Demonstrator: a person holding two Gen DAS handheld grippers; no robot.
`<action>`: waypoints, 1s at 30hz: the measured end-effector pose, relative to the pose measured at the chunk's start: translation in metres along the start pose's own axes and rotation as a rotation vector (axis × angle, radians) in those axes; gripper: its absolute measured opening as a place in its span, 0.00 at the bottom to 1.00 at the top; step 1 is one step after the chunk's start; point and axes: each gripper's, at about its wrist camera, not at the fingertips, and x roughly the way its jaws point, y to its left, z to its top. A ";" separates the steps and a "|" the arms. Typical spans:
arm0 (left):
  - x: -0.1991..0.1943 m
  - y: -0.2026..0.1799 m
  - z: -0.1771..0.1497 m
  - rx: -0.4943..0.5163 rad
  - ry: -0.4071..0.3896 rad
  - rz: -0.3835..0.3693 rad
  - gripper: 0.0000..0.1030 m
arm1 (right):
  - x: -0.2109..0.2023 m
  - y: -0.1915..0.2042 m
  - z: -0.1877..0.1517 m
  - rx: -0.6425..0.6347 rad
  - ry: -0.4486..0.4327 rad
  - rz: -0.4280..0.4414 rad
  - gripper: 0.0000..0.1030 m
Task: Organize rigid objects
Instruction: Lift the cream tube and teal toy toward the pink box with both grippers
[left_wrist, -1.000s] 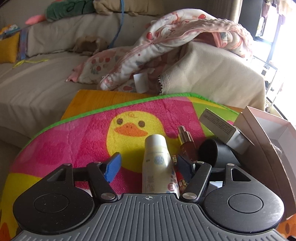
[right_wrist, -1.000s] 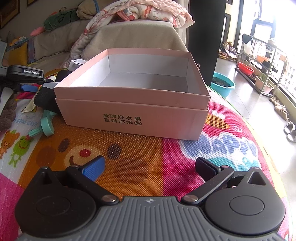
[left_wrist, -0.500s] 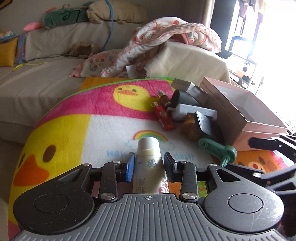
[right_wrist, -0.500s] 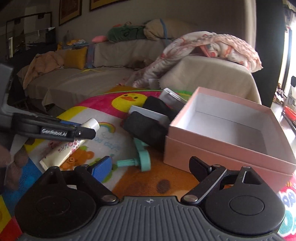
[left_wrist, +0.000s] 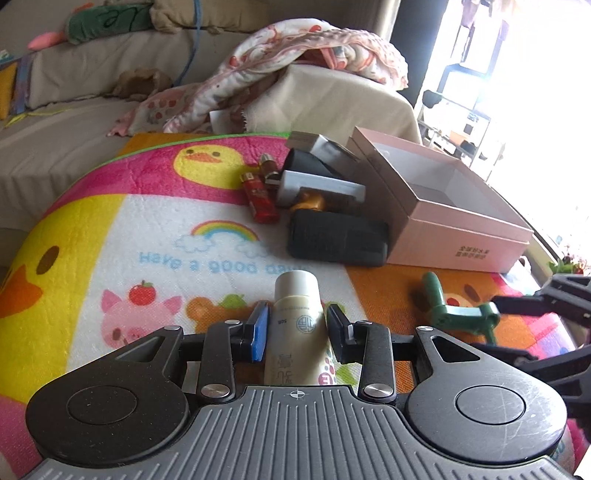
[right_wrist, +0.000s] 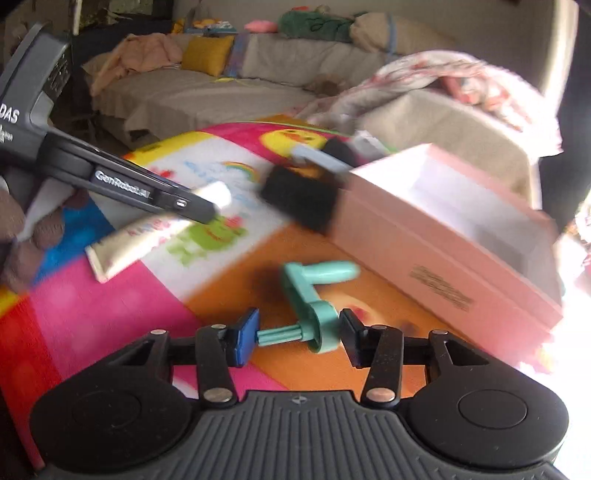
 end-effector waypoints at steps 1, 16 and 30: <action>0.001 -0.005 0.000 0.013 0.001 0.008 0.37 | -0.005 -0.006 -0.006 -0.004 0.010 -0.065 0.56; -0.002 -0.016 -0.006 0.082 0.027 0.031 0.36 | -0.022 -0.027 -0.026 0.131 -0.075 -0.105 0.76; -0.021 -0.021 -0.024 0.173 0.010 -0.001 0.30 | 0.012 -0.041 -0.003 0.112 -0.021 0.015 0.73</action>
